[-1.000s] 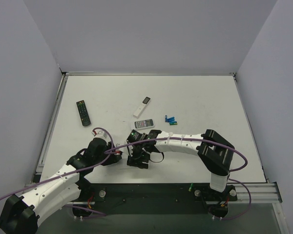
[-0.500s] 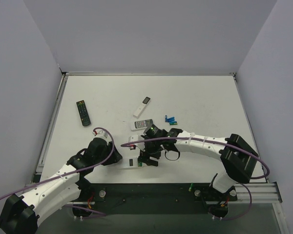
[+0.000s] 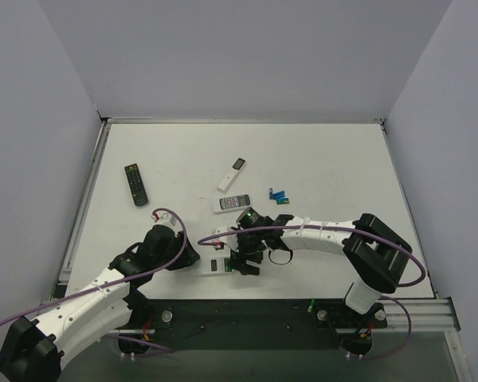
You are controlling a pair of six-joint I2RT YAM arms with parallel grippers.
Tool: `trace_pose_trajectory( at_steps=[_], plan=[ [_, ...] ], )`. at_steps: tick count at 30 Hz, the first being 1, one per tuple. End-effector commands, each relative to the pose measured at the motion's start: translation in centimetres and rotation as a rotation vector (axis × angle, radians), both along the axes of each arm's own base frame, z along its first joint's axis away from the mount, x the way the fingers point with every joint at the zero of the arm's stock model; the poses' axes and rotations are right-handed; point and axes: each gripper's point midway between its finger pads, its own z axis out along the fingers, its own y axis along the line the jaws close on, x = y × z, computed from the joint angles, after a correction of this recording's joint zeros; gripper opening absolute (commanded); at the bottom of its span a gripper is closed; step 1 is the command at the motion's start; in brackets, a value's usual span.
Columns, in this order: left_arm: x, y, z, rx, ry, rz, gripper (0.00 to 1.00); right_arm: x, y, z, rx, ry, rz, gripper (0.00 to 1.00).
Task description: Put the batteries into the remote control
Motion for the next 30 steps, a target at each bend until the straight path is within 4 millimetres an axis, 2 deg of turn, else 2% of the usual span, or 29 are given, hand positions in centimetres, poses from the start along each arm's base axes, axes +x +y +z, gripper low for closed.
trace_pose_trajectory(
  at_steps=[1, 9, 18, 22, 25, 30],
  plan=[
    [0.5, -0.5, 0.6, -0.022, -0.036, -0.016, 0.56, -0.1, 0.7, -0.4, 0.031, 0.004, 0.036, 0.71],
    [0.5, -0.6, 0.7, -0.025, -0.038, -0.015, 0.56, -0.3, 0.6, -1.3, 0.008, 0.005, 0.057, 0.69],
    [0.5, -0.6, 0.8, -0.027, -0.040, -0.016, 0.56, -1.3, 0.2, -1.4, -0.038, 0.020, 0.112, 0.48],
    [0.5, -0.6, 0.7, -0.026, -0.037, -0.016, 0.56, -1.6, 0.2, -1.1, -0.055, 0.013, 0.130, 0.33],
    [0.5, -0.6, 0.7, -0.026, -0.039, -0.016, 0.56, -1.6, 0.3, -0.7, -0.054, 0.010, 0.135, 0.25],
    [0.5, -0.6, 0.7, -0.025, -0.037, -0.016, 0.56, -1.6, 0.5, 0.4, -0.070, -0.018, 0.137, 0.22]
  ],
)
